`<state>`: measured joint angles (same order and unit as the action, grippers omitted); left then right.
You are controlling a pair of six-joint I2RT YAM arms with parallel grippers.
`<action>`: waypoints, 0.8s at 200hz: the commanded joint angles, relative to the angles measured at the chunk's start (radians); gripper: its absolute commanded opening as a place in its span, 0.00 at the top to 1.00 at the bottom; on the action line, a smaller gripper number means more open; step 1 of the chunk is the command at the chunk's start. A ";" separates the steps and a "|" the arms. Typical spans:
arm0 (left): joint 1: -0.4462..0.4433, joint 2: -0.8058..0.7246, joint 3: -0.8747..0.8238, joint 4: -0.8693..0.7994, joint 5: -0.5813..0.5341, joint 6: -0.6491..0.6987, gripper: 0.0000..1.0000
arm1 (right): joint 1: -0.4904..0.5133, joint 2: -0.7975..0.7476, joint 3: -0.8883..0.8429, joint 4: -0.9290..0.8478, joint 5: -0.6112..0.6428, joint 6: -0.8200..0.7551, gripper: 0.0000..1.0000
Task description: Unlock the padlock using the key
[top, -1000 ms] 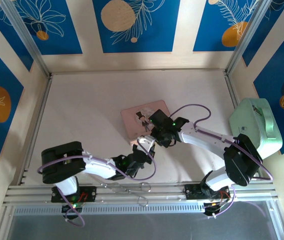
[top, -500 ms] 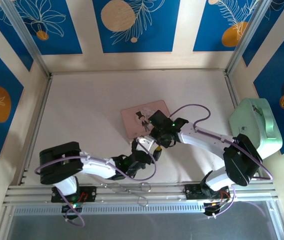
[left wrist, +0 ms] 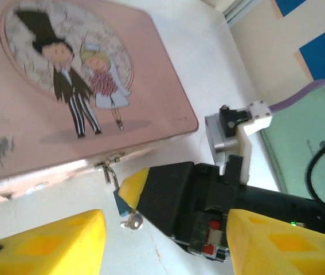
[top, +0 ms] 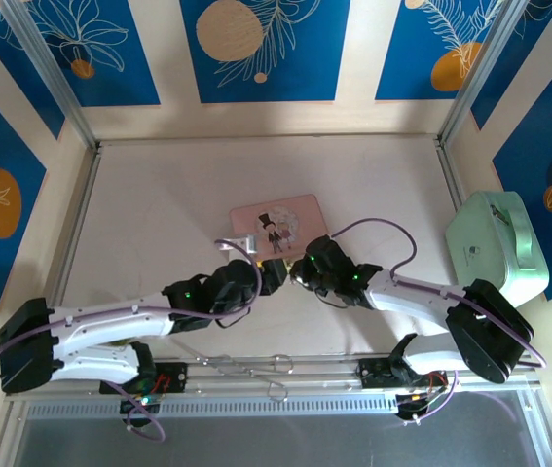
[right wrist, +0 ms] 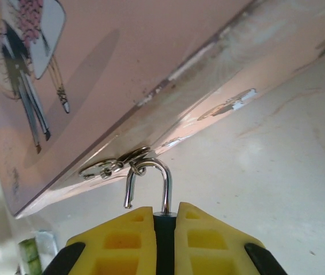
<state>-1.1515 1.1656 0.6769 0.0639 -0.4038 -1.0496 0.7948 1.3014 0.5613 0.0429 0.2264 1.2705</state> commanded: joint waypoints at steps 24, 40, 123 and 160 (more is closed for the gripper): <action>0.031 0.079 -0.111 0.287 0.234 -0.208 0.60 | -0.014 0.016 -0.090 0.289 -0.081 0.008 1.00; 0.034 0.118 -0.129 0.375 0.254 -0.237 0.64 | -0.015 0.028 -0.106 0.334 -0.088 0.013 1.00; 0.132 0.121 -0.163 0.357 0.272 -0.301 0.70 | -0.005 -0.026 -0.189 0.391 -0.040 0.042 1.00; 0.136 0.163 -0.138 0.334 0.310 -0.313 0.72 | -0.005 -0.042 -0.199 0.384 -0.021 0.091 1.00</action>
<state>-1.0225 1.3052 0.5220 0.3847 -0.1394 -1.3540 0.7845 1.2839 0.3775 0.4091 0.1822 1.3197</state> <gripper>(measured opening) 0.289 0.094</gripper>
